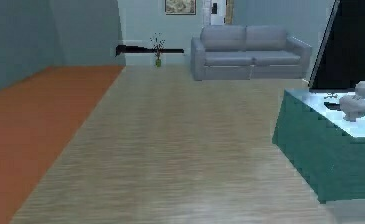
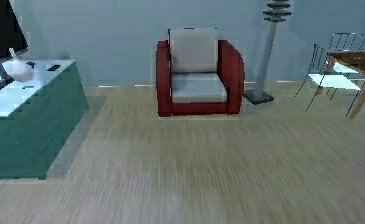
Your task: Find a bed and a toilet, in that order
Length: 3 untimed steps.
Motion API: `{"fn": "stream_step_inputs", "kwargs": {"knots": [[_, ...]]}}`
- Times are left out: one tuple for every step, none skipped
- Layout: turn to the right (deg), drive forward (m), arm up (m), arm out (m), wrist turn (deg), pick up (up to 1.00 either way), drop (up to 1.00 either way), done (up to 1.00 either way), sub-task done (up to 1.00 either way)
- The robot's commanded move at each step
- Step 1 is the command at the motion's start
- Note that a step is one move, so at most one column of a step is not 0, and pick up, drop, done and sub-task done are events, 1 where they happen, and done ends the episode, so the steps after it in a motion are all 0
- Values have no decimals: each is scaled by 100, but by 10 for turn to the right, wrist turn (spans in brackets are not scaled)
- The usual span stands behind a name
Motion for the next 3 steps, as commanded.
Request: {"fn": "stream_step_inputs", "kwargs": {"knots": [[0,100,0,0,0,0,0,0,0],[0,100,0,0,0,0,0,0,0],[-30,0,0,0,0,0,0,0,0]]}}
